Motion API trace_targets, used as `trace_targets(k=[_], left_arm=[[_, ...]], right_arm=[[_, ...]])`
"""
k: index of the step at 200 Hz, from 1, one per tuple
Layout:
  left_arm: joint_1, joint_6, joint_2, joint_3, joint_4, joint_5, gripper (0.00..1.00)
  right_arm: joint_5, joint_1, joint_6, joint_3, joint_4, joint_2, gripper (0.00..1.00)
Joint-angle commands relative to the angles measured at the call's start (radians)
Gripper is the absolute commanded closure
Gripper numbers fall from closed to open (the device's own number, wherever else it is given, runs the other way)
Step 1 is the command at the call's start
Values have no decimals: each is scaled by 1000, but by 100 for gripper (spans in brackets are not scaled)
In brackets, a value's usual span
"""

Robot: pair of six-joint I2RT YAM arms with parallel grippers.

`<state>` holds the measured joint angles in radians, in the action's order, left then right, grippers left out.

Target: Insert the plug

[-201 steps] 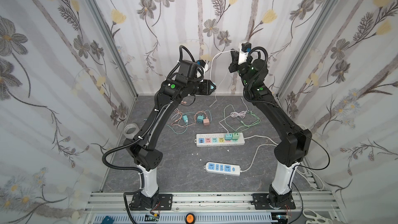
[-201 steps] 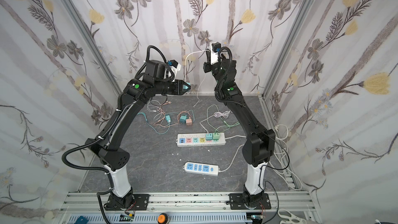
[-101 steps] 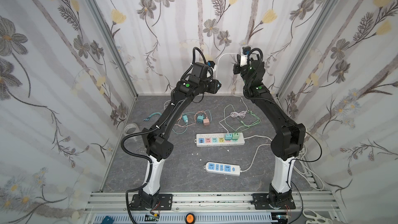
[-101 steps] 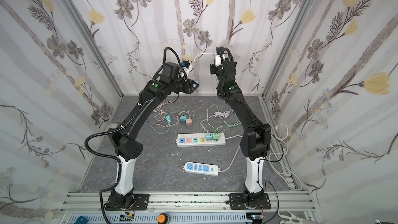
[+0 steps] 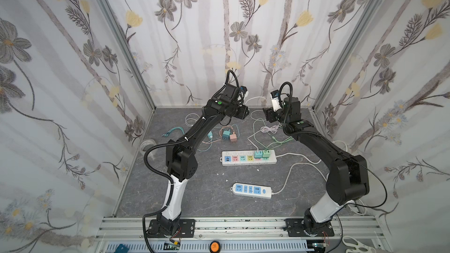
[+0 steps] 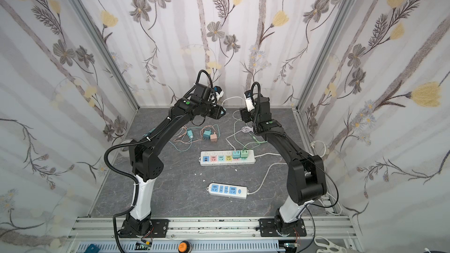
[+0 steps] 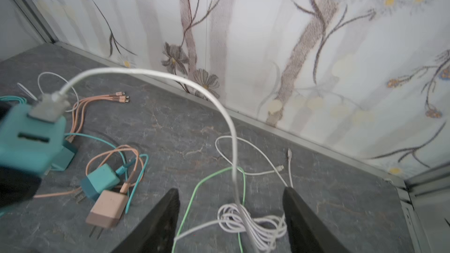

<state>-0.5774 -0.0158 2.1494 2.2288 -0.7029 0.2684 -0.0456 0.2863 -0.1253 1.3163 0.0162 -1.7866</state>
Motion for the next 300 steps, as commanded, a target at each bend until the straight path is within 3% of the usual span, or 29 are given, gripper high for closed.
trace_targets(k=[1,33,52,61,71,88,131,191,237,264,283,300], left_arm=[[-1,42,-10,-15,10,21,77],[5,69,-23,-60,28,23,78],[5,100,-35,-90,51,65,80],[5,117,-41,-103,63,83,80],[4,139,-48,-116,74,97,81],[3,186,-61,-144,97,109,82],[-11,360,-135,-279,208,138,88],[-23,544,-223,-441,353,244,92],[-29,660,-269,-518,391,306,95],[-54,738,-312,-604,483,253,95],[-86,878,-343,-670,524,195,99],[-93,889,-349,-665,513,191,100]], right_arm=[[7,-1,99,-52,156,62,29],[-77,-2,227,-161,163,173,16],[-135,-4,262,-225,120,286,10],[-165,-6,266,-253,97,328,1],[-189,-8,269,-264,100,369,1],[-242,-17,272,-262,143,423,1],[-514,-39,319,-200,281,463,3],[-639,-45,541,-144,316,371,7],[-760,-73,550,-46,433,246,11],[-840,-72,542,10,478,187,20],[-825,-72,513,46,520,137,27],[-814,-71,492,60,528,124,28]])
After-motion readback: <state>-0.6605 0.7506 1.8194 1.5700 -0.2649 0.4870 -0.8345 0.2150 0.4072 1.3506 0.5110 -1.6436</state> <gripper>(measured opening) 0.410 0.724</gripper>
